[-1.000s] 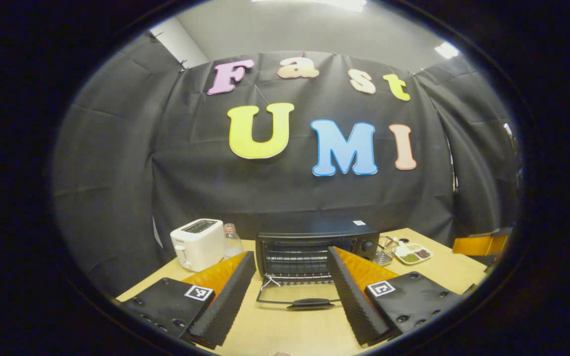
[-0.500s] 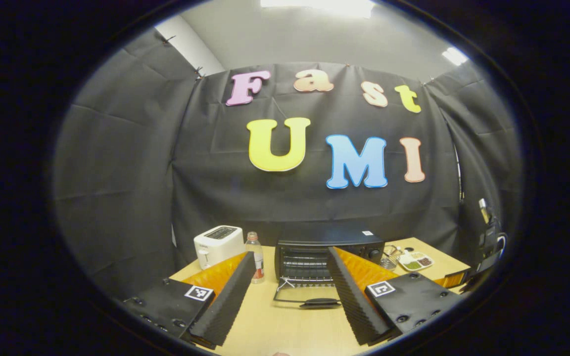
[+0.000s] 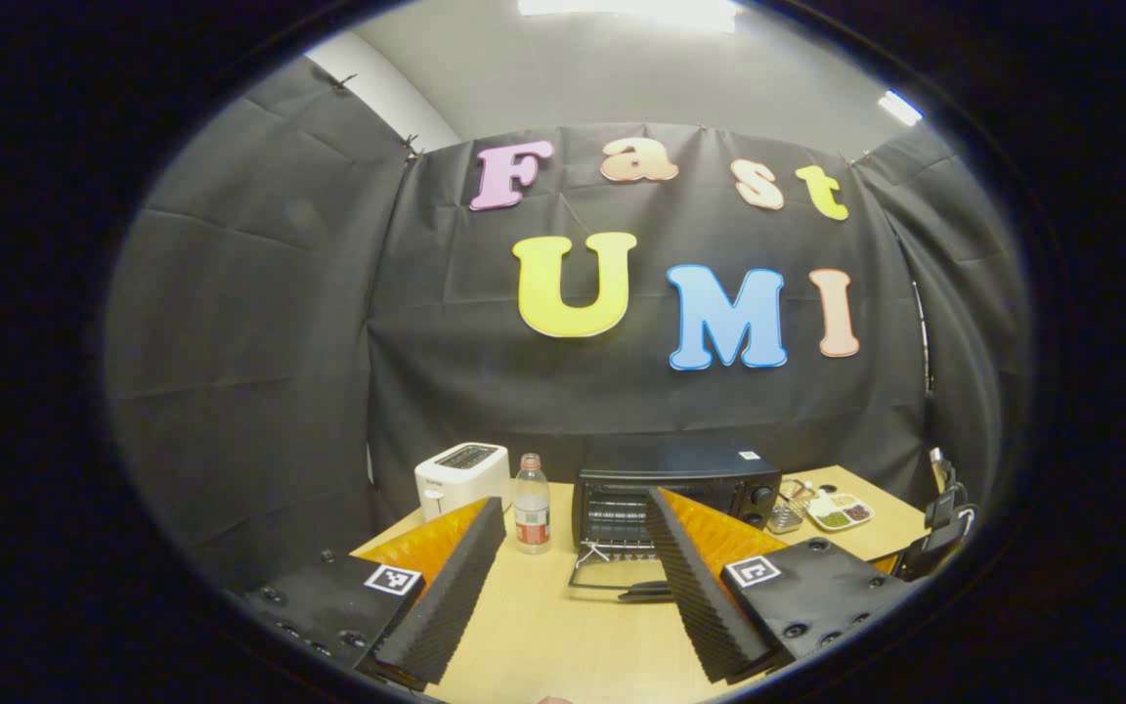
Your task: Open the electric oven with the left hand, put the food in, and close the electric oven.
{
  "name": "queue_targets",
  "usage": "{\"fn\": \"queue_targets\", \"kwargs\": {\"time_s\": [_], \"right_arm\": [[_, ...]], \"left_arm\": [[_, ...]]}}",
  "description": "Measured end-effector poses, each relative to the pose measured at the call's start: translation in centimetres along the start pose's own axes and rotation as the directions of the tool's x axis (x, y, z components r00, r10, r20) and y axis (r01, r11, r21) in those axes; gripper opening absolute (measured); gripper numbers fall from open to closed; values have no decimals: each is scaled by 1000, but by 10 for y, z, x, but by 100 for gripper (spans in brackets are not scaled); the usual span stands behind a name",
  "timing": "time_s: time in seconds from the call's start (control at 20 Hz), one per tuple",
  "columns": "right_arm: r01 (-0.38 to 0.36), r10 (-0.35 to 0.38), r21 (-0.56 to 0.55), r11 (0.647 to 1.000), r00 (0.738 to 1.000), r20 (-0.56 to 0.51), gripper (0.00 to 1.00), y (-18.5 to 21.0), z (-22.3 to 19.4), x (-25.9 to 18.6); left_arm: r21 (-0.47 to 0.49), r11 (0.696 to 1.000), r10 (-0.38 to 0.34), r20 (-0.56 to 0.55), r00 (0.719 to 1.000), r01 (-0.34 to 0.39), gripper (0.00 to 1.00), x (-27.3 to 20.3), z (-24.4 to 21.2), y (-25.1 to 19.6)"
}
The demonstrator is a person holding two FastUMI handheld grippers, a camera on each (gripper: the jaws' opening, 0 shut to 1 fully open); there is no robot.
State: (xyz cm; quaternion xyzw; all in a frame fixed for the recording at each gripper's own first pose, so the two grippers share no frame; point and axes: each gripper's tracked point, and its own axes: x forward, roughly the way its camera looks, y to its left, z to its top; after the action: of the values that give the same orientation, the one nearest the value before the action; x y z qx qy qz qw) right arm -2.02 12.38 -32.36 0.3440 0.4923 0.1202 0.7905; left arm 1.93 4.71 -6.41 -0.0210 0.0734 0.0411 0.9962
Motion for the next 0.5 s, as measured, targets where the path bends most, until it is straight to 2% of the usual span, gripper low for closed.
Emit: {"fn": "queue_targets", "kwargs": {"time_s": [0.05,0.1,0.15,0.2,0.3,0.35,0.45,0.5], "right_arm": [[-6,6,27,1000,1000,-11,97,0,-5,3],[-2,3,52,999,1000,-24,79,-3,-6,3],[5,-2,79,997,999,-39,83,-5,-13,7],[3,2,106,994,999,-46,75,-4,-16,8],[-16,24,129,992,998,-65,73,0,-21,7],[13,-5,125,992,998,-60,73,-6,-23,8],[26,-16,161,987,998,-59,29,-3,-22,9],[6,4,158,987,998,-60,30,1,-22,8]], "left_arm": [[0,1000,8,-6,1000,-8,100,-1,-1,3],[-1,1000,15,-11,1000,-15,100,1,-5,6],[0,1000,19,-16,1000,-19,100,1,-6,9],[1,1000,23,-19,1000,-23,100,1,-6,12],[0,1000,27,-23,999,-27,97,4,-7,15],[-2,1000,28,-23,999,-28,97,5,-8,15],[0,1000,29,-28,999,-29,100,8,-11,16],[2,1000,28,-31,999,-28,97,9,-13,16]]}}
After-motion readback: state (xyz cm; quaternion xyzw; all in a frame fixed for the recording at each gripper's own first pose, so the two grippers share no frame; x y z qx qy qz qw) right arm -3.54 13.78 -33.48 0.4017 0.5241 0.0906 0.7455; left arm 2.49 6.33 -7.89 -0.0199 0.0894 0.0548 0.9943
